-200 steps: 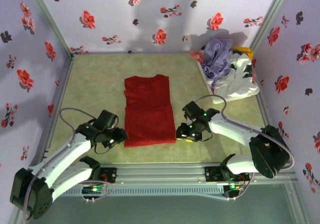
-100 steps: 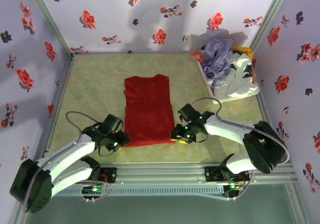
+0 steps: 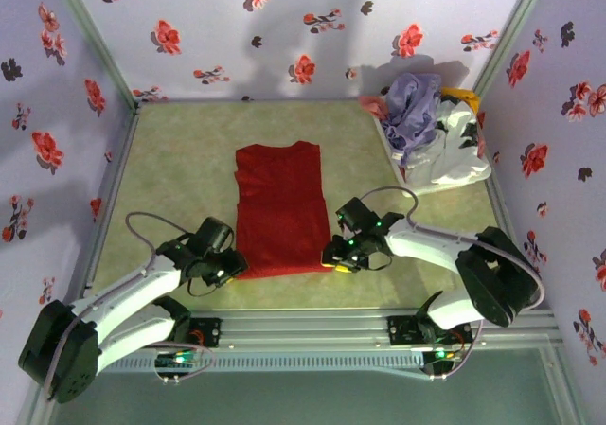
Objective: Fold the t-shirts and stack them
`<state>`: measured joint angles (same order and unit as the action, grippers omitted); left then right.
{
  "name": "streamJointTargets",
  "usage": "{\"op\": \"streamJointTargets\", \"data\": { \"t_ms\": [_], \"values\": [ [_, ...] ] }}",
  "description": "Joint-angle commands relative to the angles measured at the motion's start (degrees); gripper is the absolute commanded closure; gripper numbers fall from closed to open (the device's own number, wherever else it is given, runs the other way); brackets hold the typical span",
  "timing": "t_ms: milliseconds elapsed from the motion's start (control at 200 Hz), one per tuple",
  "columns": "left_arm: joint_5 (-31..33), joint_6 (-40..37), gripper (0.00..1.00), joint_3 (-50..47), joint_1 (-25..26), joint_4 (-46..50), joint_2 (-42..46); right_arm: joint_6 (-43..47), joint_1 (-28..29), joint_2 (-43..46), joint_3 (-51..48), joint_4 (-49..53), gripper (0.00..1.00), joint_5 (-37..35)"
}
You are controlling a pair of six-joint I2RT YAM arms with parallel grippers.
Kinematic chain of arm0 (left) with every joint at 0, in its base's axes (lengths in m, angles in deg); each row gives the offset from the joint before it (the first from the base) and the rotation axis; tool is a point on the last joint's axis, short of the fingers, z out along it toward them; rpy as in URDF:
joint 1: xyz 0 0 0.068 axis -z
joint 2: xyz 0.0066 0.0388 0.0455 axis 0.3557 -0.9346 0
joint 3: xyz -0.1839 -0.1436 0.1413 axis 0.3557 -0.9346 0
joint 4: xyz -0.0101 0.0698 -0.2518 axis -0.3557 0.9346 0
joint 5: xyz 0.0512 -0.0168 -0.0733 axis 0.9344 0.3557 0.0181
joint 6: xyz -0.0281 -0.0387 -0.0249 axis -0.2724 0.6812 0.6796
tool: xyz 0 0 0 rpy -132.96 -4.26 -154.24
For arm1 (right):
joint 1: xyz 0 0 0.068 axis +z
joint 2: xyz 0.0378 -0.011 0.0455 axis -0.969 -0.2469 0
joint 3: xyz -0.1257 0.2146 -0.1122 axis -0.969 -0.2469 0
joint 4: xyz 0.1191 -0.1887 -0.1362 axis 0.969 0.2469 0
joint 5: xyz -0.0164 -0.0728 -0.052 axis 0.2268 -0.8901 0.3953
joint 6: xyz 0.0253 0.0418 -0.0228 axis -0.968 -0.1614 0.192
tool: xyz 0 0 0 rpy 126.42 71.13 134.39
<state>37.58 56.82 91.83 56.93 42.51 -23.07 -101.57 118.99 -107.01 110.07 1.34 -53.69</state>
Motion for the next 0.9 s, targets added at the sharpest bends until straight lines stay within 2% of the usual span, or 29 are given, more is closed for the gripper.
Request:
{"op": "streamJointTargets", "data": {
  "t_ms": [0, 130, 275, 505, 730, 895],
  "values": [
    [0.38, 0.96, 0.63, -1.34, 0.55, -0.19, 0.44, -0.81, 0.48, -1.35, -0.6, -0.8, 0.61, 0.54],
    [-0.19, 0.9, 0.64, -1.52, 0.64, -1.42, 0.07, -0.83, 0.48, -2.4, -0.52, -1.83, 0.62, 0.9],
    [-1.27, 1.66, 0.67, -2.46, 0.64, -4.03, -0.53, 0.32, 0.43, -3.5, 0.28, -2.02, 0.69, 0.41],
    [-1.73, 2.31, 0.71, -2.4, 0.64, -7.2, -1.08, 0.77, 0.45, -4.1, -0.16, -3.69, 0.75, 0.27],
    [-1.72, 1.61, 0.81, -1.47, 0.64, -7.48, -3.26, 0.69, 0.52, -3.65, -0.21, -3.77, 0.8, -0.03],
    [-1.53, 1.02, 0.99, -0.73, 0.64, -5.65, -2.93, 0.61, 0.55, -3.22, -0.42, -3.17, 0.9, -0.14]
  ]
}}
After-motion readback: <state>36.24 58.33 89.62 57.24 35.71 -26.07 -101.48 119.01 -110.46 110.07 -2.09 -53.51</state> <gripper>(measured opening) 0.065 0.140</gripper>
